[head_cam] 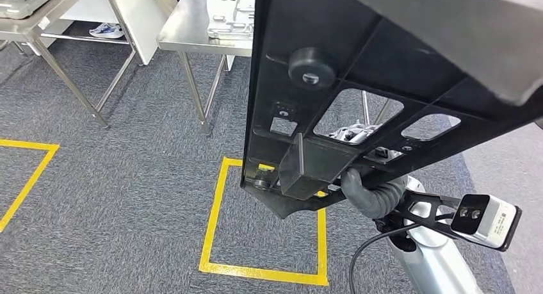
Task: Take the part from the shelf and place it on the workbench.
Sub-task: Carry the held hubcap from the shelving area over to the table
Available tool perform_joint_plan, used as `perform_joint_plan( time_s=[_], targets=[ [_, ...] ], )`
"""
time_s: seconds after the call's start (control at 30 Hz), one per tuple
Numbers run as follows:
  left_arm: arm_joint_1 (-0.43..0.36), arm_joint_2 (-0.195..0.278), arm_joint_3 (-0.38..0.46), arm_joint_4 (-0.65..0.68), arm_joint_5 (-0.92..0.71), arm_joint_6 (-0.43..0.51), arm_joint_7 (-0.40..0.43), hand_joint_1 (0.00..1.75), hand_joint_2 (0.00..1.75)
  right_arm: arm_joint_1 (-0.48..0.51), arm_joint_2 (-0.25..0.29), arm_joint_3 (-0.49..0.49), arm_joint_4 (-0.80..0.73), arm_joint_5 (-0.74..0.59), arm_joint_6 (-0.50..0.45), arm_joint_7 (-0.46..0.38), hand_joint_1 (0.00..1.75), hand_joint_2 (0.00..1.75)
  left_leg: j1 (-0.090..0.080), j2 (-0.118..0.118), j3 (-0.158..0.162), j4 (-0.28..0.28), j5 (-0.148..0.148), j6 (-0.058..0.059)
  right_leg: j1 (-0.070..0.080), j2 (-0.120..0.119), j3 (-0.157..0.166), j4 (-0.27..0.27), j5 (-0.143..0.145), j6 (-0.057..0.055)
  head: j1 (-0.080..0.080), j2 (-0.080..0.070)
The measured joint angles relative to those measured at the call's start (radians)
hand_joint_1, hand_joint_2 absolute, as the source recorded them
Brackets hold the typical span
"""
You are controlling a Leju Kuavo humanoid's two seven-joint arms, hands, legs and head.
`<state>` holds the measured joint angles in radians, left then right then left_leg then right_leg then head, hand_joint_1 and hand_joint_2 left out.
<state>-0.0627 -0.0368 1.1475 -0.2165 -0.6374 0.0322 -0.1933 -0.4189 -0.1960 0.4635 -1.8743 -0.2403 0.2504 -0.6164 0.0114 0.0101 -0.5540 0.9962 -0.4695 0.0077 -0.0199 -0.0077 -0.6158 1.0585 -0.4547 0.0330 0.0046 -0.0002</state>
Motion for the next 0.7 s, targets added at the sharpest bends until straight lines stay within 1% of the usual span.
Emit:
perform_joint_plan(
  time_s=[0.03, 0.07, 0.1, 0.17, 0.2, 0.23, 0.27, 0.3, 0.33, 0.37, 0.4, 0.43, 0.47, 0.5, 0.53, 0.57, 0.63, 0.67, 0.7],
  targets=[
    [0.000, 0.000, 0.000, 0.000, 0.000, 0.000, 0.001, 0.00, 1.75, -0.003, 0.003, 0.000, -0.002, 0.000, 0.000, 0.003, 1.75, 1.75, -0.002, 0.001, 0.001, 0.002, -0.003, -0.005, 0.003, -0.004, 0.017, -0.038, 0.010, -0.005, -0.001, 0.000],
    [-0.001, 0.001, 0.000, 0.000, 0.000, 0.000, 0.002, 0.00, 1.75, -0.005, 0.006, 0.000, -0.003, 0.000, -0.001, 0.005, 1.75, 1.75, -0.003, 0.002, 0.001, 0.002, -0.005, -0.012, 0.006, -0.005, 0.023, -0.052, 0.008, -0.011, -0.001, 0.000],
    [-0.001, 0.001, 0.000, 0.000, 0.000, 0.001, 0.003, 0.00, 1.75, -0.006, 0.008, 0.000, -0.004, 0.000, -0.001, 0.007, 1.75, 1.75, -0.004, 0.003, 0.002, 0.001, -0.007, -0.018, 0.009, -0.002, 0.022, -0.053, 0.008, -0.017, -0.001, 0.000],
    [-0.002, 0.002, 0.000, 0.000, -0.001, 0.001, 0.005, 0.00, 1.75, -0.009, 0.013, 0.000, -0.005, -0.001, -0.001, 0.011, 1.75, 1.75, -0.001, 0.004, 0.003, 0.006, -0.015, -0.030, 0.007, 0.003, 0.027, -0.059, 0.008, -0.029, -0.001, 0.000],
    [-0.002, 0.002, 0.000, 0.000, -0.002, 0.001, 0.005, 0.00, 1.75, -0.012, 0.015, 0.000, -0.005, -0.001, -0.001, 0.012, 1.75, 1.75, 0.000, 0.003, -0.006, 0.030, -0.030, -0.034, 0.006, 0.004, 0.031, -0.063, 0.008, -0.036, -0.002, 0.000],
    [-0.002, 0.002, 0.000, 0.000, -0.003, 0.001, 0.005, 0.00, 1.75, -0.015, 0.018, 0.000, -0.006, -0.001, -0.001, 0.013, 1.75, 1.75, 0.001, 0.002, -0.027, 0.076, -0.055, -0.037, 0.004, 0.005, 0.036, -0.066, 0.007, -0.041, -0.004, 0.000],
    [-0.002, 0.002, 0.000, 0.000, -0.003, 0.001, 0.005, 0.00, 1.75, -0.017, 0.021, 0.000, -0.006, -0.002, -0.001, 0.014, 1.75, 1.75, 0.002, 0.000, -0.058, 0.143, -0.085, -0.040, 0.005, 0.005, 0.039, -0.067, 0.005, -0.046, -0.005, 0.000],
    [-0.001, 0.003, 0.000, 0.000, -0.003, 0.001, 0.005, 0.00, 1.75, -0.018, 0.023, 0.001, -0.006, -0.002, -0.001, 0.014, 1.75, 1.75, 0.002, 0.000, -0.097, 0.217, -0.114, -0.041, 0.007, 0.007, 0.040, -0.066, 0.002, -0.049, -0.006, 0.000],
    [0.000, 0.003, 0.000, 0.000, -0.003, 0.001, 0.004, 0.00, 1.75, -0.018, 0.024, 0.001, -0.005, -0.002, -0.001, 0.015, 1.75, 1.75, 0.002, 0.000, -0.131, 0.276, -0.130, -0.042, 0.009, 0.009, 0.042, -0.066, -0.001, -0.051, -0.006, 0.000],
    [0.001, 0.003, 0.000, 0.000, -0.003, 0.001, 0.004, 0.00, 1.75, -0.018, 0.025, 0.002, -0.005, -0.002, -0.001, 0.016, 1.75, 1.75, 0.002, -0.001, -0.151, 0.302, -0.126, -0.041, 0.010, 0.012, 0.045, -0.065, -0.004, -0.051, -0.006, 0.000],
    [0.002, 0.003, 0.000, 0.000, -0.003, 0.001, 0.004, 0.00, 1.75, -0.018, 0.026, 0.002, -0.005, -0.002, -0.001, 0.016, 1.75, 1.75, 0.002, -0.001, -0.150, 0.285, -0.102, -0.039, 0.011, 0.015, 0.050, -0.064, -0.009, -0.050, -0.006, 0.000],
    [0.002, 0.003, 0.000, 0.000, -0.003, 0.001, 0.004, 0.00, 1.75, -0.019, 0.027, 0.002, -0.005, -0.003, -0.001, 0.016, 1.75, 1.75, 0.002, -0.001, -0.129, 0.230, -0.063, -0.035, 0.012, 0.017, 0.057, -0.064, -0.014, -0.049, -0.006, 0.000],
    [0.003, 0.004, 0.000, 0.000, -0.003, 0.001, 0.004, 0.00, 1.75, -0.020, 0.029, 0.002, -0.005, -0.004, -0.001, 0.017, 1.75, 1.75, 0.001, -0.002, -0.097, 0.156, -0.023, -0.029, 0.013, 0.019, 0.064, -0.064, -0.019, -0.047, -0.006, 0.000],
    [0.002, 0.005, 0.000, 0.000, -0.003, 0.001, 0.004, 0.00, 1.75, -0.022, 0.031, 0.002, -0.005, -0.005, -0.002, 0.017, 1.75, 1.75, -0.001, -0.004, -0.066, 0.088, 0.004, -0.023, 0.015, 0.021, 0.070, -0.063, -0.025, -0.043, -0.005, 0.000],
    [0.001, 0.005, 0.000, 0.000, -0.003, 0.001, 0.004, 0.00, 1.75, -0.025, 0.033, 0.002, -0.005, -0.006, -0.002, 0.018, 1.75, 1.75, -0.003, -0.005, -0.044, 0.041, 0.017, -0.017, 0.017, 0.022, 0.074, -0.063, -0.029, -0.039, -0.005, 0.000],
    [0.001, 0.006, 0.000, 0.000, -0.003, 0.001, 0.004, 0.00, 1.75, -0.027, 0.034, 0.002, -0.005, -0.007, -0.002, 0.019, 1.75, 1.75, -0.005, -0.006, -0.034, 0.018, 0.016, -0.011, 0.017, 0.023, 0.076, -0.062, -0.030, -0.033, -0.005, 0.000],
    [0.000, 0.006, 0.000, 0.000, -0.003, 0.001, 0.004, 0.00, 1.75, -0.029, 0.037, 0.003, -0.005, -0.008, -0.004, 0.022, 1.75, 1.75, -0.007, -0.007, -0.026, 0.009, 0.008, -0.001, 0.017, 0.024, 0.077, -0.057, -0.030, -0.021, -0.005, 0.000],
    [0.001, 0.006, 0.000, 0.000, -0.003, 0.001, 0.003, 0.00, 1.75, -0.029, 0.037, 0.003, -0.005, -0.009, -0.005, 0.023, 1.75, 1.75, -0.005, -0.007, -0.020, 0.005, 0.006, 0.005, 0.016, 0.023, 0.076, -0.046, -0.032, -0.015, -0.005, 0.000],
    [0.001, 0.006, 0.000, 0.000, -0.004, 0.001, 0.003, 0.00, 1.75, -0.031, 0.038, 0.003, -0.006, -0.009, -0.007, 0.023, 1.75, 1.75, -0.004, -0.007, -0.012, 0.002, 0.004, 0.010, 0.015, 0.021, 0.068, -0.024, -0.042, -0.011, -0.003, 0.000]
  ],
)
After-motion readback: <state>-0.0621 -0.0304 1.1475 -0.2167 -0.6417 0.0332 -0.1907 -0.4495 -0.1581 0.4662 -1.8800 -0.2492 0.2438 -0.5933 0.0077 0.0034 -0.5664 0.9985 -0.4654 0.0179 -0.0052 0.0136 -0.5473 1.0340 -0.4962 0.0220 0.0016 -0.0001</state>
